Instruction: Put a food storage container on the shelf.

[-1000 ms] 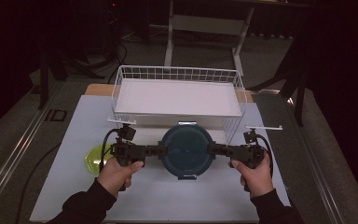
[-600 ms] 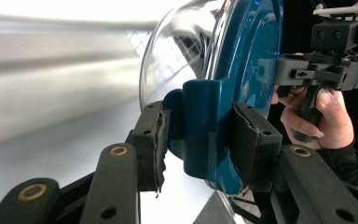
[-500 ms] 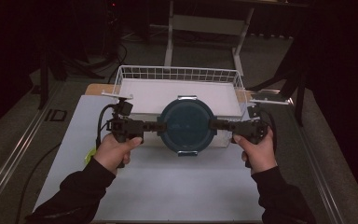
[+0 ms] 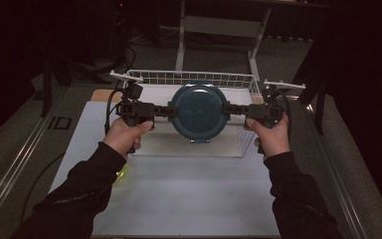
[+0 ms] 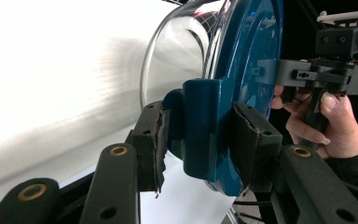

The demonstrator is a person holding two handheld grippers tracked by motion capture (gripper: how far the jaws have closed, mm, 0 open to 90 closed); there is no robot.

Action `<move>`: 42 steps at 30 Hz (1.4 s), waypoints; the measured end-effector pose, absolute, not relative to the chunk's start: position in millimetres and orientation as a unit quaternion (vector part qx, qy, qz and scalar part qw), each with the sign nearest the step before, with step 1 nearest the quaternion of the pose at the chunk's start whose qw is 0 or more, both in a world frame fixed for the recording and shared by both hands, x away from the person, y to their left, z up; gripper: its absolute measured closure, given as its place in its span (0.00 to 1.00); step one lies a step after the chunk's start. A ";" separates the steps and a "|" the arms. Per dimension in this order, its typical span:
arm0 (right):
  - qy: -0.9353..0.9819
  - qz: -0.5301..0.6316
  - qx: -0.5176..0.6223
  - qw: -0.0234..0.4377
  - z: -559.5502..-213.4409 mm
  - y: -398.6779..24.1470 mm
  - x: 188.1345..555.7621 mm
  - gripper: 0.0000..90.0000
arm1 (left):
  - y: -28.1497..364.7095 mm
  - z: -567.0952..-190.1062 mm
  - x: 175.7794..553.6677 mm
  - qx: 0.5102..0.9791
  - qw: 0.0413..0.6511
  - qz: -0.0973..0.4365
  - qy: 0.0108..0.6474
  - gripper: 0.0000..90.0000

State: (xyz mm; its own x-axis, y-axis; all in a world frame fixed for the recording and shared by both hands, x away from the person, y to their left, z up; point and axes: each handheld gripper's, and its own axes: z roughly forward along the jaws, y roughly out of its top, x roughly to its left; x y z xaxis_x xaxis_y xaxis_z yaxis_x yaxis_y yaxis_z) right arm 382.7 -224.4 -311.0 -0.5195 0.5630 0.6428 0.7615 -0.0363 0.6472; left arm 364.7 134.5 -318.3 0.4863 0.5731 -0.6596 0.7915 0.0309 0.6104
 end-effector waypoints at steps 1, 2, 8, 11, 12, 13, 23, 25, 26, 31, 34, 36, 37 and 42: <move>-0.688 -0.534 -0.483 0.092 -311.6 -223.8 385.1 0.62 | 134.2 -318.5 366.8 0.688 0.518 -0.104 0.497 0.63; -0.687 -0.533 -0.486 0.089 -312.1 -223.4 387.2 0.61 | 133.6 -318.7 369.2 0.689 0.518 -0.102 0.497 0.63; -0.678 -0.533 -0.498 0.087 -313.3 -226.3 398.7 0.62 | 130.7 -320.7 384.5 0.682 0.524 -0.112 0.497 0.63; -0.678 -0.532 -0.500 0.083 -309.0 -227.7 402.6 0.62 | 130.5 -318.6 390.6 0.681 0.526 -0.116 0.496 0.63; -0.677 -0.531 -0.503 0.086 -307.9 -227.6 404.3 0.61 | 131.0 -319.2 393.3 0.677 0.526 -0.122 0.499 0.63; -0.675 -0.527 -0.509 0.091 -307.3 -227.4 406.4 0.61 | 131.3 -319.9 396.1 0.671 0.527 -0.129 0.505 0.63; -0.671 -0.493 -0.549 0.074 -304.4 -223.1 421.5 0.69 | 130.7 -329.6 414.0 0.652 0.533 -0.163 0.515 0.56; -0.671 -0.487 -0.556 0.066 -304.1 -220.8 423.3 0.68 | 131.3 -333.1 419.2 0.648 0.529 -0.171 0.520 0.53; -0.669 -0.484 -0.559 0.064 -305.0 -219.2 424.3 0.66 | 132.4 -335.3 421.2 0.643 0.528 -0.177 0.526 0.52; -0.665 -0.488 -0.561 0.063 -308.3 -217.3 426.8 0.64 | 133.1 -338.0 422.9 0.637 0.532 -0.177 0.529 0.52; -0.663 -0.496 -0.556 0.065 -308.4 -217.4 425.1 0.59 | 132.2 -336.6 421.6 0.644 0.528 -0.164 0.529 0.49; -0.663 -0.502 -0.551 0.065 -307.6 -216.8 423.0 0.55 | 133.0 -335.2 420.7 0.645 0.526 -0.158 0.532 0.45; -0.664 -0.504 -0.549 0.061 -306.8 -216.3 421.3 0.53 | 133.9 -334.0 420.0 0.650 0.524 -0.151 0.529 0.45; -0.679 -0.511 -0.527 0.033 -299.0 -215.9 407.8 0.51 | 138.2 -323.2 409.6 0.667 0.523 -0.100 0.522 0.45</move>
State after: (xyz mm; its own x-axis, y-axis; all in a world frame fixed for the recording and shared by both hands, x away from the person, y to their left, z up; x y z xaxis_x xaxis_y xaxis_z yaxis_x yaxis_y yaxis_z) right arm 407.8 -215.9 -299.0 -0.4430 0.6811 0.5829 0.7483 -0.0771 0.6588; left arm 409.6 138.2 -323.2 0.4359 0.5911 -0.6787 0.7998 0.0914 0.5933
